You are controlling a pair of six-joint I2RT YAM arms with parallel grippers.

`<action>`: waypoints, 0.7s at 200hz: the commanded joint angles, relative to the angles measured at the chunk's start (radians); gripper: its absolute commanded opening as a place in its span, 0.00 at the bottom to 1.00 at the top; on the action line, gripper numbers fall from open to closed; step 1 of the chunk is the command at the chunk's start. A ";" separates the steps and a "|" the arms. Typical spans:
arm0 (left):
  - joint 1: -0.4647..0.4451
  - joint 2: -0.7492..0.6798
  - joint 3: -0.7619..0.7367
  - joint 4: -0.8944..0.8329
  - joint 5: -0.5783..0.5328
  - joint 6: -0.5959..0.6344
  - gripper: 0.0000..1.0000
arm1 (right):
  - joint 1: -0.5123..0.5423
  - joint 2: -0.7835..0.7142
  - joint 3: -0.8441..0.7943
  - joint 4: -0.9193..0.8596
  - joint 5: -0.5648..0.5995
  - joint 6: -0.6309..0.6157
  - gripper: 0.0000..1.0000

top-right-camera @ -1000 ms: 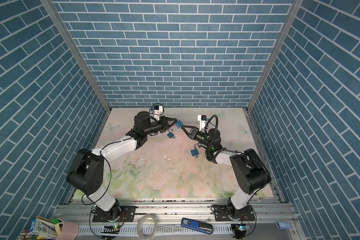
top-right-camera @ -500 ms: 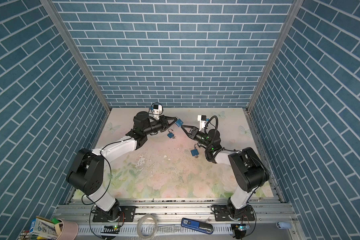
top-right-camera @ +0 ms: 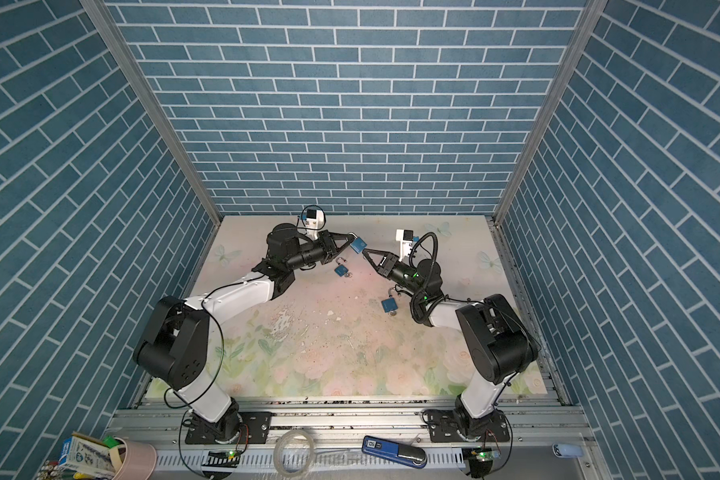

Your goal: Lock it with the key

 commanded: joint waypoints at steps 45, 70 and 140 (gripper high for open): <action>0.001 0.027 -0.023 0.154 0.012 -0.030 0.00 | 0.000 -0.007 -0.017 0.043 0.033 0.009 0.00; 0.003 0.040 -0.025 0.188 0.016 -0.048 0.00 | -0.007 -0.042 -0.061 0.007 0.092 -0.026 0.00; 0.008 0.023 -0.025 0.230 0.009 -0.062 0.00 | -0.038 -0.130 -0.145 -0.039 0.139 -0.076 0.00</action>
